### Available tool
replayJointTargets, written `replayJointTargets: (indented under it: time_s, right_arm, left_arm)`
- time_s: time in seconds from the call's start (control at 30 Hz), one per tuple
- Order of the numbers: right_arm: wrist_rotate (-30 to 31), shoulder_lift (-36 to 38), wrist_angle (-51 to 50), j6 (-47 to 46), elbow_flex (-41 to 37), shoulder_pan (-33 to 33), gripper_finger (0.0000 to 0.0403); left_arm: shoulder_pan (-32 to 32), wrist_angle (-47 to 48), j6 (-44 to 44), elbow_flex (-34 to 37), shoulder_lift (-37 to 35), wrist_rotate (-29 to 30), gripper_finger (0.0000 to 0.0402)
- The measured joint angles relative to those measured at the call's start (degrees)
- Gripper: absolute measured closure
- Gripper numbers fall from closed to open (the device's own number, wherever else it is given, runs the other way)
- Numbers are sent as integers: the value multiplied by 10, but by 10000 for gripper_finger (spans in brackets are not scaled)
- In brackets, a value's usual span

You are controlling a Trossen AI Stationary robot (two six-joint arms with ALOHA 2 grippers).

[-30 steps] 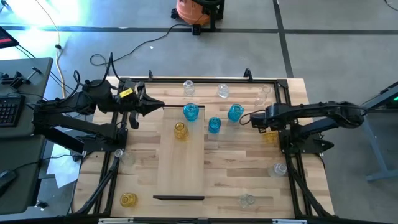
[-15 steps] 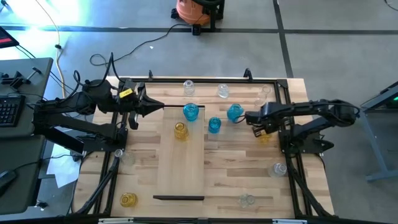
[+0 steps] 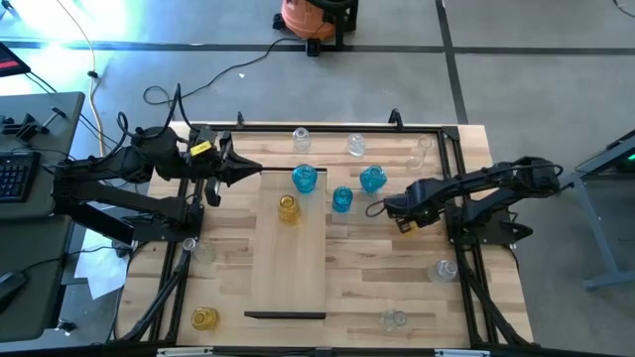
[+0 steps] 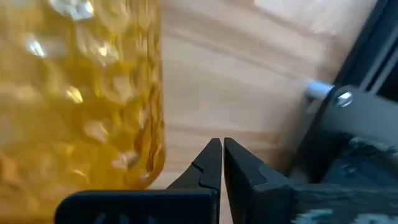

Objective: Sort vases onto shelf
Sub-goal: Put the yellow vase on the shelf to align with the other yellow vase

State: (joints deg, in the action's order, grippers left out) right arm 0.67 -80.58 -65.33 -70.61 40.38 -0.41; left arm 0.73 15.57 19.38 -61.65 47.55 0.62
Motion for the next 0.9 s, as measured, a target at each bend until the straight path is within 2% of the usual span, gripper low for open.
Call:
replayJointTargets:
  time_s: [0.3, 0.5, 0.57, 0.7, 0.83, 0.9]
  right_arm:
    - [-38, 0, 14, -70, 18, 72, 403]
    - [39, 0, -124, -133, 105, 126, 403]
    - [47, 0, -144, -139, 112, 137, 403]
    - [11, 0, -91, -132, 90, 149, 403]
    - [7, 0, -1, -153, 59, 166, 392]
    - [7, 0, 9, -161, 56, 172, 377]
  left_arm:
    - [0, 0, -4, 0, 0, 0, 401]
    - [0, 0, -1, 0, 0, 0, 401]
    - [0, 0, -1, 0, 0, 0, 401]
    - [0, -1, -1, 0, 0, 0, 401]
    - [0, 0, 2, 0, 0, -3, 401]
    - [0, 0, 8, 0, 0, -12, 401]
